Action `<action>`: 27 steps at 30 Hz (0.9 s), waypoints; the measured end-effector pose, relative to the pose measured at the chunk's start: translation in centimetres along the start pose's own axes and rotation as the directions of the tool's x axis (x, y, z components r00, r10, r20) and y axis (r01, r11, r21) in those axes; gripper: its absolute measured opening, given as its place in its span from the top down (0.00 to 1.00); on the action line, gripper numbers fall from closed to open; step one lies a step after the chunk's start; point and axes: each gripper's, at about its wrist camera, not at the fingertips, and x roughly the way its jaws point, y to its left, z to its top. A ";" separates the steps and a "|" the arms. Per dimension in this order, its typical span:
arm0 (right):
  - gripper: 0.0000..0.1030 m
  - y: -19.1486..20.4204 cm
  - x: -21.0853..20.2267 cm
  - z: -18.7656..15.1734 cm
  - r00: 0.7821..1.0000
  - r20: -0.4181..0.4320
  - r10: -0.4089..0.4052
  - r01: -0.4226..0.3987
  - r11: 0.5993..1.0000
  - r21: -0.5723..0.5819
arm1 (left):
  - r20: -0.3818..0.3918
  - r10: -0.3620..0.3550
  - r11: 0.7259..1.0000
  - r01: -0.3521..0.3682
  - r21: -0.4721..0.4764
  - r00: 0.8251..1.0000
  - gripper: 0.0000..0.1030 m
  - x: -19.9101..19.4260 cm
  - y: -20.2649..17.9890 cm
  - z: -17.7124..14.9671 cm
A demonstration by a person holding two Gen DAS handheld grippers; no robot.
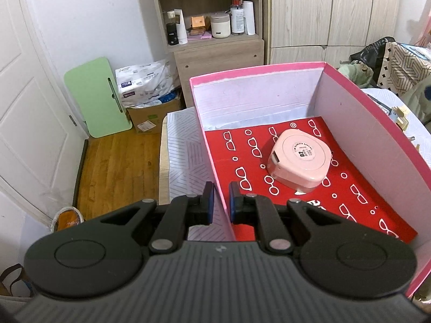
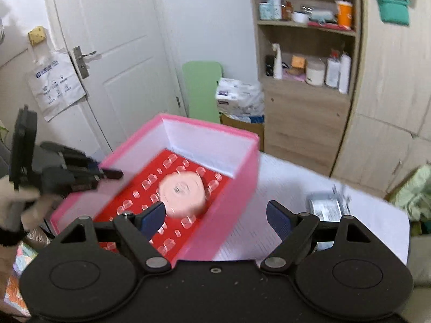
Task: Organize rigid objects
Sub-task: 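Move the right gripper back to the table and grasp the grey battery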
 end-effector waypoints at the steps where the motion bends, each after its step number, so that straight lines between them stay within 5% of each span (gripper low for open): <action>1: 0.20 -0.5 -0.2 -0.6 1.000 0.007 -0.005 0.005 1.000 0.025 | 0.000 0.001 1.000 -0.001 0.000 1.000 0.90 0.0 -0.1 0.0; 4: 0.34 -2.2 -0.2 -2.4 1.000 0.003 0.020 -0.020 0.996 0.086 | 0.001 -0.003 1.000 0.003 -0.006 1.000 0.90 0.0 0.1 0.0; 9: 0.36 -3.1 1.3 -5.1 0.996 -0.077 0.035 -0.027 0.995 0.098 | 0.003 -0.002 1.000 0.002 0.000 1.000 0.90 0.0 0.1 -0.1; 16: 0.36 -1.9 3.8 -7.8 0.980 -0.199 0.027 -0.035 0.999 -0.039 | 0.001 -0.004 1.000 0.004 -0.005 1.000 0.90 0.0 0.0 0.0; 23: 0.35 -4.1 6.4 -10.1 0.938 -0.299 0.178 -0.063 0.932 0.358 | 0.007 -0.018 1.000 0.018 -0.016 1.000 0.90 0.0 0.4 -0.2; 27: 0.37 -5.7 6.7 -10.3 0.967 -0.199 0.161 -0.044 0.870 0.490 | 0.003 -0.026 0.999 0.026 -0.027 1.000 0.89 0.0 0.8 -0.1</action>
